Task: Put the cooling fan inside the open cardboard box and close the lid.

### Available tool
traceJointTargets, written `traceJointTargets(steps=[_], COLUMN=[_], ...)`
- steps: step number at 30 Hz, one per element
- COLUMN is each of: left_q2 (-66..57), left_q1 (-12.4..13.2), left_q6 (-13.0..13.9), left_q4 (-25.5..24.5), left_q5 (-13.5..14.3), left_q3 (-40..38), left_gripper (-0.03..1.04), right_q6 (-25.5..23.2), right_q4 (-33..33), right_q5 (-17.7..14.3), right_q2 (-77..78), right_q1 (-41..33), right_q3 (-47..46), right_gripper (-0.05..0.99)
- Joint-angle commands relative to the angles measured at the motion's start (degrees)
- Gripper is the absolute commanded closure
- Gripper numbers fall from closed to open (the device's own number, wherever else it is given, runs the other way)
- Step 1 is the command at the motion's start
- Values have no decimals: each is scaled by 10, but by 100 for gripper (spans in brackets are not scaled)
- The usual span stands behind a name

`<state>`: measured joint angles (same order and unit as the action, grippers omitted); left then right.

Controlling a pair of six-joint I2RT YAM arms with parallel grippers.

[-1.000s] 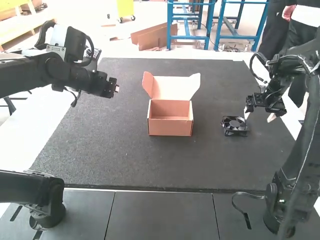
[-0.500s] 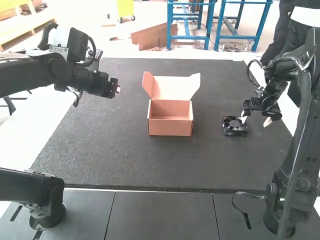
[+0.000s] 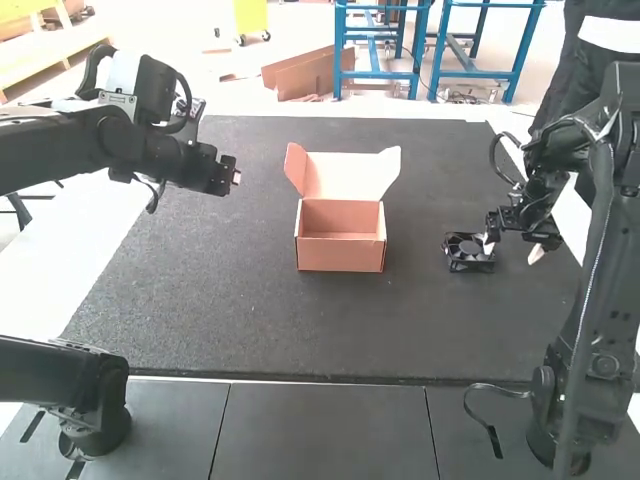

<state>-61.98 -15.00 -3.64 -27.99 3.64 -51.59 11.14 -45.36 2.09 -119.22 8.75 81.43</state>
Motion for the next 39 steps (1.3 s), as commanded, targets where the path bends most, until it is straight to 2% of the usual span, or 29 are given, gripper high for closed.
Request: traceJointTargets(steps=[1, 3, 9, 10, 14, 19, 24, 27, 30, 39], left_q2=[0, 0, 0, 0, 0, 0, 0, 0, 0, 5], left_q1=[1, 1, 1, 1, 2, 1, 1, 1, 1, 1], left_q6=[7, 7, 8, 9, 9, 10, 14, 14, 14, 14], left_q4=[4, 3, 2, 2, 1, 5, 10, 9, 10, 21], left_q5=[4, 4, 4, 4, 4, 5, 5, 5, 5, 6], left_q3=[-23, -25, -28, -29, -29, -28, -27, -25, -20, -2], left_gripper=[4, 4, 4, 4, 4, 4, 4, 4, 4, 4], right_q6=[-1, -1, -24, -40, -71, -67, -74, -74, -81, -231], right_q4=[-1, 0, 0, 0, -7, -48, -56, -89, -126, -138], right_q5=[-15, -9, 55, 60, 77, 100, 110, 138, 150, 157], right_q2=[-16, -22, -32, -32, -33, -10, 77, 121, 169, 296], right_q1=[4, 5, 3, 3, -2, 0, -2, -2, -6, -124], right_q3=[15, 15, 15, 16, 33, 74, 83, 81, 79, 80], right_gripper=[8, 21, 93, 95, 95, 95, 94, 94, 94, 94])
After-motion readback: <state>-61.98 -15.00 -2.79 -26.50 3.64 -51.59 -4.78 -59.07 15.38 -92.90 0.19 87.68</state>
